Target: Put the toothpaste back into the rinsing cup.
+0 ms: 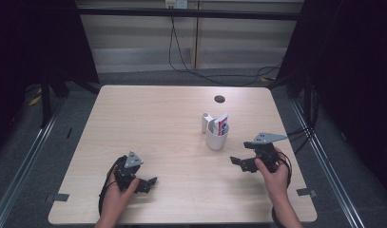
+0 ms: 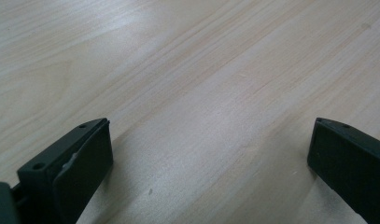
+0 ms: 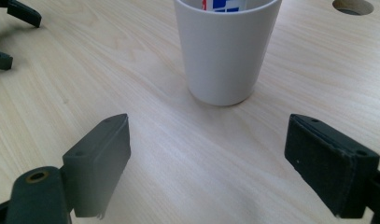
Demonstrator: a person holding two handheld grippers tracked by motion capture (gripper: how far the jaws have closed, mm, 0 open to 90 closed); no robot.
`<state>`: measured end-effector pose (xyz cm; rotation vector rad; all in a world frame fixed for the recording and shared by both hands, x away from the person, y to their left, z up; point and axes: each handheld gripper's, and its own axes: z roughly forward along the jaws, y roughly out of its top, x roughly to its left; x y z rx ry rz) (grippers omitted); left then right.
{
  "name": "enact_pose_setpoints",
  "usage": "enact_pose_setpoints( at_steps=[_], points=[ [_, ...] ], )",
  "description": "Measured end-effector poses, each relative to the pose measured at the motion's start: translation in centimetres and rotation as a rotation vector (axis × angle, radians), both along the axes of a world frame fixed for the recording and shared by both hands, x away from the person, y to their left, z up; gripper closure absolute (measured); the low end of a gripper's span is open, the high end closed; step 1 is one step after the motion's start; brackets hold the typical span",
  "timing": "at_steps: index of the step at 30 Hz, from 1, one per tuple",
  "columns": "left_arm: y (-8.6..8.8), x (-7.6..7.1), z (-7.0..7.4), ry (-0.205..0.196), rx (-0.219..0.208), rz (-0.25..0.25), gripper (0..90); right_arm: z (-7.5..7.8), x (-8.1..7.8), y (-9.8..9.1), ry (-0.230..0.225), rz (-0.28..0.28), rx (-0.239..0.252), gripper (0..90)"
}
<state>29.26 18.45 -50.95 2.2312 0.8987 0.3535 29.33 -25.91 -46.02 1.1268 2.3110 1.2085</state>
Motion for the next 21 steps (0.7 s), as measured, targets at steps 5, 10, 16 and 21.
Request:
enact_pose_setpoints(
  at_steps=[5,10,16,21],
  points=[
    [0.0,0.0,0.0,0.0,0.0,0.0,0.0,-0.7,-0.4,-0.3,0.012,0.007,-0.018,14.4],
    [0.0,0.0,0.0,0.0,0.0,0.0,0.0,-1.4,-0.9,-0.7,0.026,0.009,-0.034,14.4],
    [0.0,0.0,0.0,0.0,0.002,-0.002,0.0,-2.1,-1.4,-1.5,0.039,-0.006,-0.043,14.4],
    [0.0,0.0,0.0,0.0,0.001,0.0,0.0,-2.9,-2.0,-2.2,0.051,-0.022,-0.05,14.4]
  ],
)
